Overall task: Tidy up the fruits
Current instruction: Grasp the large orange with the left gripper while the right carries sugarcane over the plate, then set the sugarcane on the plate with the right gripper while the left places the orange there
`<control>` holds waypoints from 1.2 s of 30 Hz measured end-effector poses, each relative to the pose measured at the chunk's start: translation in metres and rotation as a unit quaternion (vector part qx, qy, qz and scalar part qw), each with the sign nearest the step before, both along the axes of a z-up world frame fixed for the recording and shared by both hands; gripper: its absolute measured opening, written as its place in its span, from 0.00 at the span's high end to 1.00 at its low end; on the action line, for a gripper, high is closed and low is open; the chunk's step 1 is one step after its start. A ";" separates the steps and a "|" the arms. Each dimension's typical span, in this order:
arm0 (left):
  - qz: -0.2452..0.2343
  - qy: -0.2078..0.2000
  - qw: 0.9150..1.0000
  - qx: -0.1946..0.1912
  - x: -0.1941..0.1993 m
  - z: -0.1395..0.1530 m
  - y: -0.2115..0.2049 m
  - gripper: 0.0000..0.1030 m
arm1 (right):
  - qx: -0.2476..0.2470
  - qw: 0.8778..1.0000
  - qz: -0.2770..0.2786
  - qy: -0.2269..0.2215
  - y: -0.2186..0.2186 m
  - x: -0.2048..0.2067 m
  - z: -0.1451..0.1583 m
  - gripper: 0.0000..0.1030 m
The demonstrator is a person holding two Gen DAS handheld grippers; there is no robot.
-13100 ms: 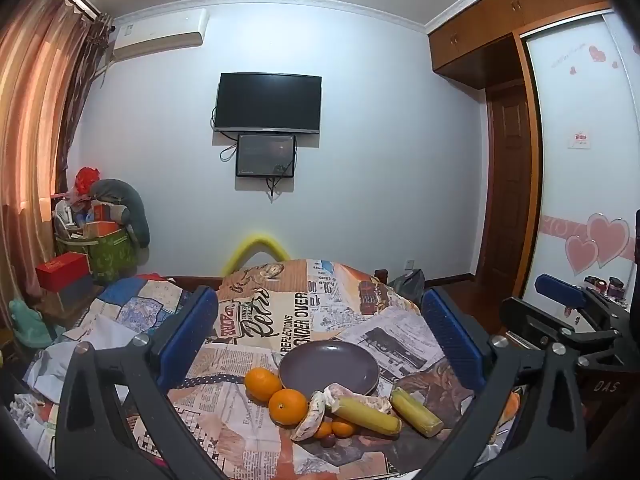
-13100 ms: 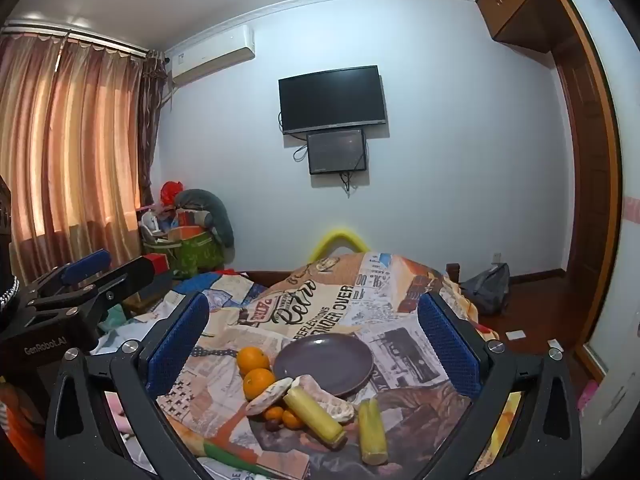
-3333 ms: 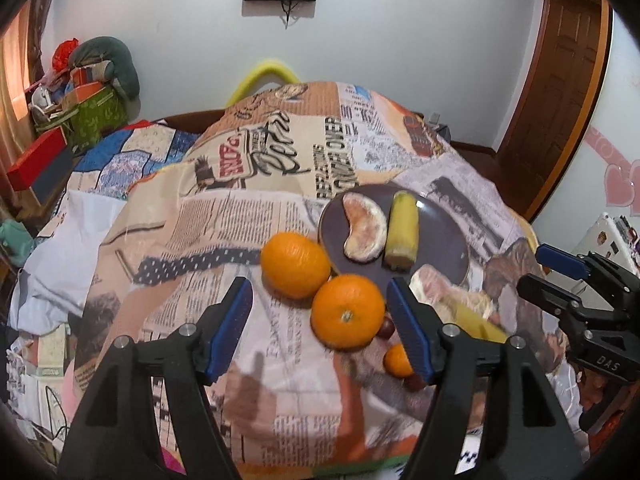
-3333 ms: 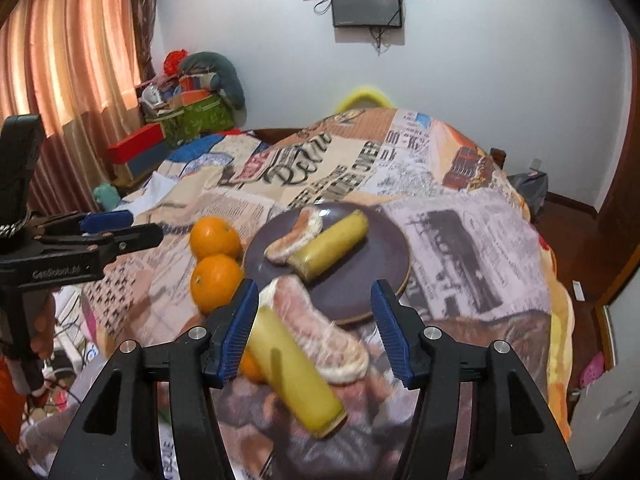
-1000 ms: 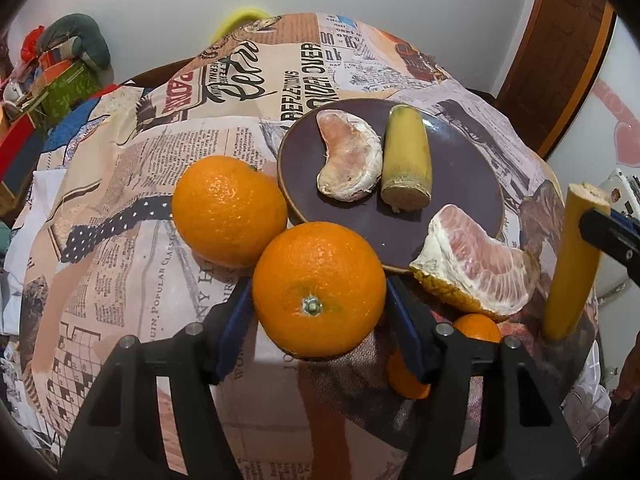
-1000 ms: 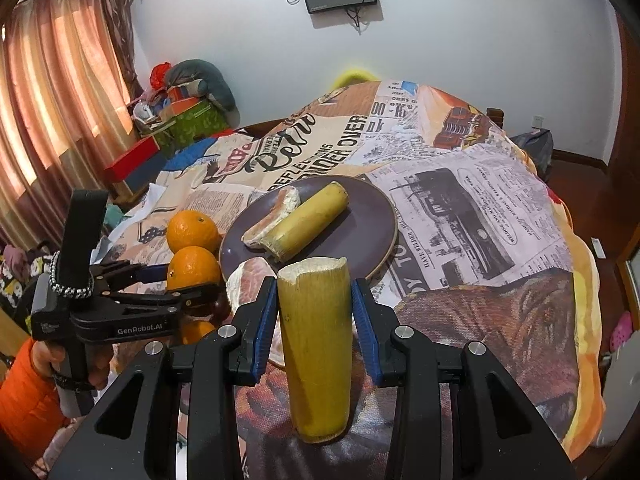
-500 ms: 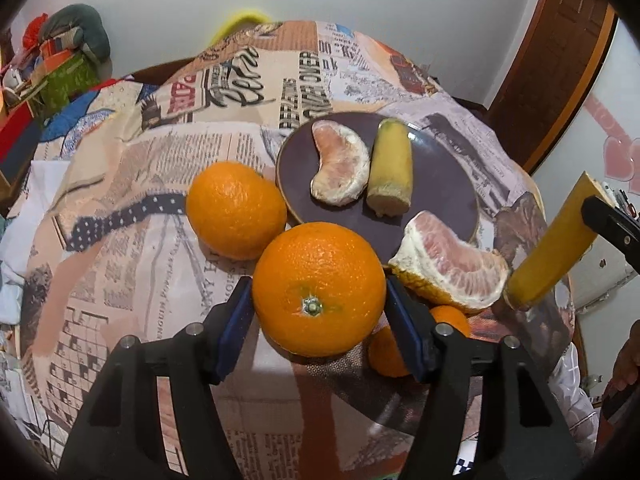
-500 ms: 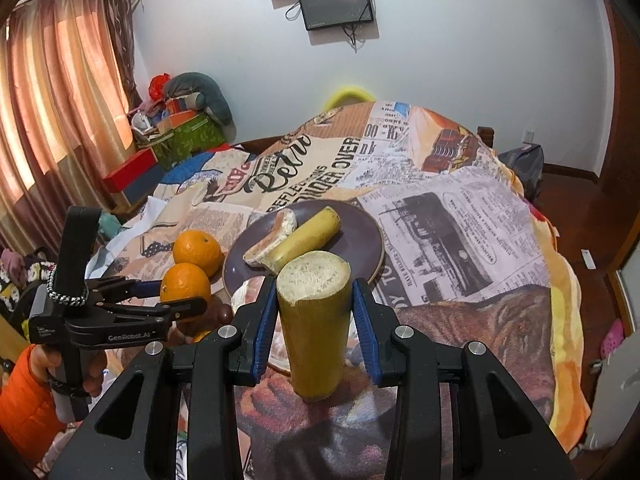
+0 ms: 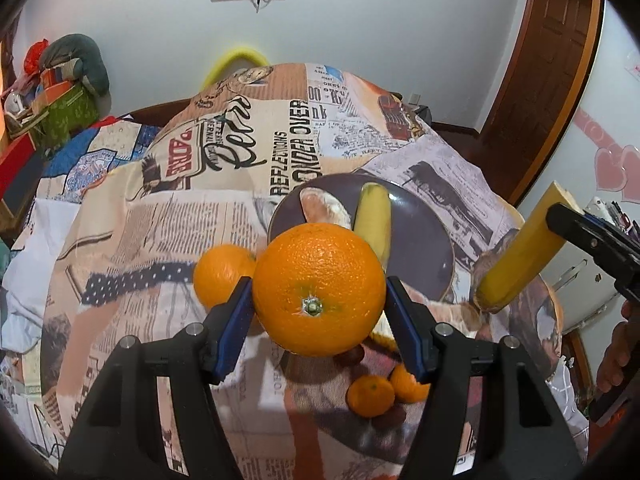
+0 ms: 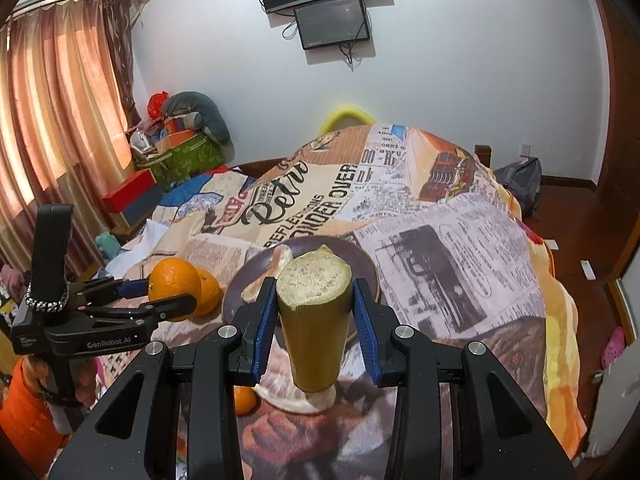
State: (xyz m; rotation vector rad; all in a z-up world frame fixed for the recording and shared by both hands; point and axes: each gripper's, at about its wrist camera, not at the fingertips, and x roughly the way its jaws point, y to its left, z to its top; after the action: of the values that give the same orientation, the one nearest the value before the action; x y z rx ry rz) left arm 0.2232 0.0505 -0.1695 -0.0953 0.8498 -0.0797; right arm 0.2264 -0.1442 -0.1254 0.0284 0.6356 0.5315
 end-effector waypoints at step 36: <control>-0.009 0.040 0.999 0.027 0.074 -0.048 -0.016 0.38 | 0.047 0.996 0.016 0.078 0.035 0.087 -0.049 0.67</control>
State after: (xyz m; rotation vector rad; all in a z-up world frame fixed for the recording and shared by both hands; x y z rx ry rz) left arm 0.2970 0.0349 -0.2172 -0.0401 0.9331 -0.0704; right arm 0.3134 -0.1092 -0.1743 0.1500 0.7640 0.5939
